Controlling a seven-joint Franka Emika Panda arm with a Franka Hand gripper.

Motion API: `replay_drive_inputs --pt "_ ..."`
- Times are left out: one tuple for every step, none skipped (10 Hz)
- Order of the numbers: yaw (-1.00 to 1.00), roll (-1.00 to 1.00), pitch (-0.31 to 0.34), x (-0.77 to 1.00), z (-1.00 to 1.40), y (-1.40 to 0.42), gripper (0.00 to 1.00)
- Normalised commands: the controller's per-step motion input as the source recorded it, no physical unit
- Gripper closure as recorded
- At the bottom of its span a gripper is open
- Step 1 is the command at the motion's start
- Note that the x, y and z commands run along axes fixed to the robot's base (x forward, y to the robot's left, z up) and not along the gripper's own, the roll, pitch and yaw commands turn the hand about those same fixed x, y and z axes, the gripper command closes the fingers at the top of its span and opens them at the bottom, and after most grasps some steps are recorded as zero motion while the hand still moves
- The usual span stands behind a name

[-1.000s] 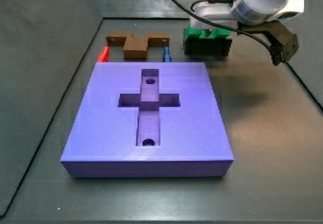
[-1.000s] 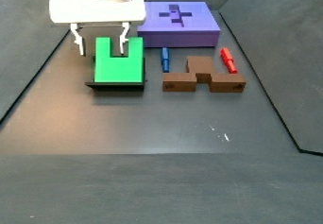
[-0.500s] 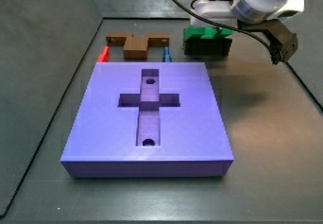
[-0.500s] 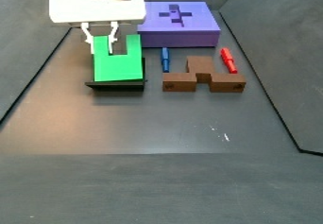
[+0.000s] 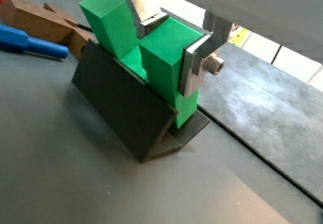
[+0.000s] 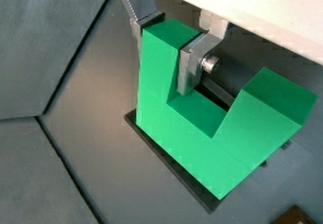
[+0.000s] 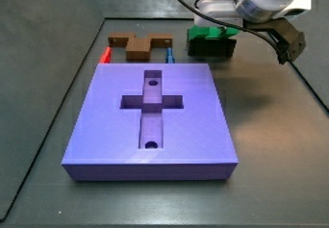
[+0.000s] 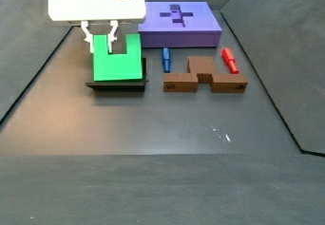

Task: Pick up the green object. Move up. Place the green object on the fixture. Regrasp the green object. Move to above the board. Insert the green object.
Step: Regrasp the green object, then move to above the board.

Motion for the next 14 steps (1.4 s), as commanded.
replay_drive_inputs --pt "0.0 0.0 0.0 0.0 0.0 0.0 1.0" --pt "0.0 0.0 0.0 0.0 0.0 0.0 1.0" --pt "0.0 0.0 0.0 0.0 0.0 0.0 1.0" --pt "0.0 0.0 0.0 0.0 0.0 0.0 1.0" --pt "0.0 0.0 0.0 0.0 0.0 0.0 1.0" --pt "0.0 0.0 0.0 0.0 0.0 0.0 1.0" --pt "0.0 0.0 0.0 0.0 0.0 0.0 1.0" --pt "0.0 0.0 0.0 0.0 0.0 0.0 1.0" --pt "0.0 0.0 0.0 0.0 1.4 0.0 1.0" --pt "-0.04 -0.04 -0.032 0.02 1.4 -0.01 1.0" --pt "-0.04 -0.07 -0.031 0.0 1.4 -0.01 1.0" --pt "-0.04 -0.05 -0.009 0.0 1.4 0.0 1.0" --pt "-0.04 -0.03 0.019 0.01 1.4 0.0 1.0" --pt "-0.03 -0.01 0.049 0.02 1.4 -0.02 1.0"
